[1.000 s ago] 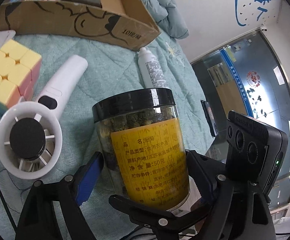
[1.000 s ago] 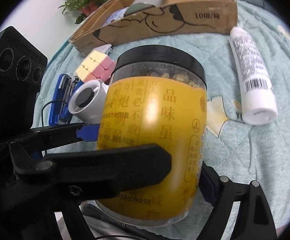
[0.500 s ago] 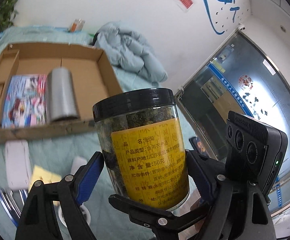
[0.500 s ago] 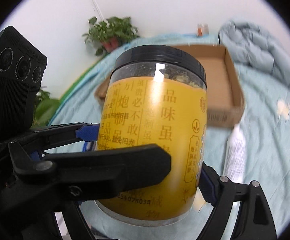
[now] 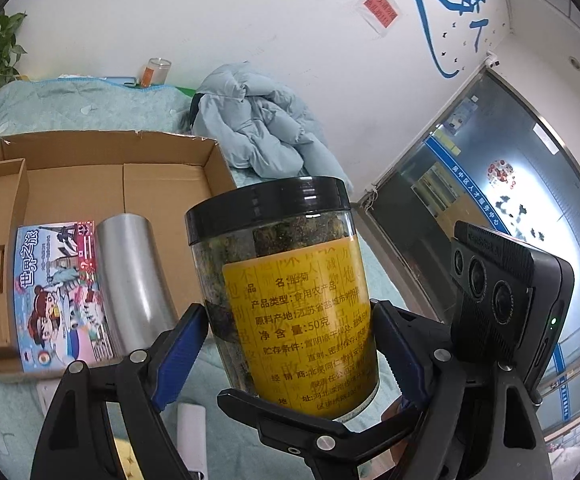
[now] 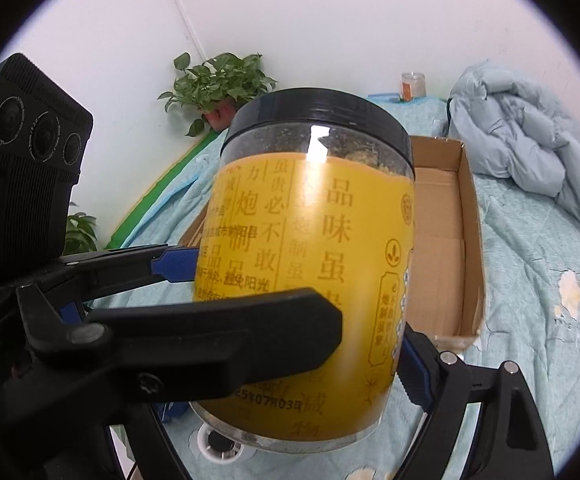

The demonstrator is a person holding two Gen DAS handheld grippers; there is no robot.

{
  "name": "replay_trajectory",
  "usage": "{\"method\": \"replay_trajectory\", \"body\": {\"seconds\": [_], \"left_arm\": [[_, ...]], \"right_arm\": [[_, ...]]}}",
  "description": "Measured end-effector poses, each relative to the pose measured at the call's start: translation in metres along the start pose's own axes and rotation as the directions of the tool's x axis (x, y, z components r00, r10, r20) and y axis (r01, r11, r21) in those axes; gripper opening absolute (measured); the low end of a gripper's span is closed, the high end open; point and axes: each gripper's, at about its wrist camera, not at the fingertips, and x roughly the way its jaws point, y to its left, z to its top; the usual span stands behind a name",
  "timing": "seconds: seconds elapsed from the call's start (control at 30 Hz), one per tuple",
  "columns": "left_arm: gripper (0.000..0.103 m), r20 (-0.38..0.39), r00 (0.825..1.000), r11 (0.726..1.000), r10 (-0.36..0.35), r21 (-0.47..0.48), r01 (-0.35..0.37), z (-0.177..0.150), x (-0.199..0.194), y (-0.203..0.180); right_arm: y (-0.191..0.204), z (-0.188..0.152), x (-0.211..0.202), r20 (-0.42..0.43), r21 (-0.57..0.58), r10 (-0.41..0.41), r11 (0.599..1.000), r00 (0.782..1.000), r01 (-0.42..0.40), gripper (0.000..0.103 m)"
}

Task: Organize rigid objects
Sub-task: 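Lower the jar into the box beside the silver canister, open the left gripper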

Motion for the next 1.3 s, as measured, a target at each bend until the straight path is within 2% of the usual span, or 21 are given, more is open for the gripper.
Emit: {"method": "replay_trajectory", "body": {"seconds": [0.13, 0.3, 0.57, 0.7, 0.8, 0.97, 1.03, 1.1, 1.2, 1.3], "left_arm": [[0.082, -0.045, 0.999, 0.999, 0.01, -0.035, -0.012, 0.021, 0.029, 0.026], [0.082, -0.114, 0.993, 0.996, 0.009, -0.085, -0.018, 0.03, 0.074, 0.057], [0.082, -0.215, 0.977, 0.988, 0.002, -0.152, -0.035, 0.027, 0.134, 0.089], [0.082, -0.227, 0.973, 0.983, 0.028, -0.168, -0.067, 0.022, 0.147, 0.095], [0.082, -0.219, 0.972, 0.977, 0.082, -0.176, -0.122, 0.019, 0.15, 0.096], [0.081, -0.206, 0.97, 0.973, 0.131, -0.16, -0.166, 0.019, 0.149, 0.092], [0.077, -0.185, 0.967, 0.969, 0.174, -0.144, -0.202, 0.018, 0.144, 0.088], [0.076, -0.161, 0.965, 0.965, 0.208, -0.126, -0.229, 0.017, 0.135, 0.086], [0.076, -0.122, 0.975, 0.972, 0.187, -0.119, -0.202, 0.015, 0.117, 0.083], [0.076, -0.078, 0.973, 0.971, 0.219, -0.086, -0.225, 0.007, 0.096, 0.078]], "right_arm": [[-0.02, 0.016, 0.025, -0.051, 0.025, 0.025, 0.999, 0.998, -0.024, 0.087], [-0.044, 0.019, 0.055, -0.128, 0.071, 0.054, 0.996, 0.99, -0.045, 0.087], [-0.081, 0.005, 0.093, -0.219, 0.153, 0.087, 0.987, 0.972, -0.054, 0.087], [-0.088, -0.001, 0.101, -0.239, 0.173, 0.083, 0.984, 0.968, -0.041, 0.086], [-0.09, -0.004, 0.106, -0.248, 0.194, 0.101, 0.98, 0.964, -0.053, 0.085], [-0.094, -0.007, 0.11, -0.225, 0.227, 0.139, 0.97, 0.964, -0.087, 0.086], [-0.095, -0.008, 0.111, -0.229, 0.231, 0.136, 0.97, 0.964, -0.082, 0.086], [-0.098, -0.009, 0.112, -0.248, 0.225, 0.102, 0.973, 0.963, -0.045, 0.087], [-0.097, -0.011, 0.112, -0.268, 0.195, 0.062, 0.981, 0.962, -0.009, 0.087], [-0.085, -0.008, 0.107, -0.274, 0.122, -0.015, 0.991, 0.962, 0.05, 0.087]]}}
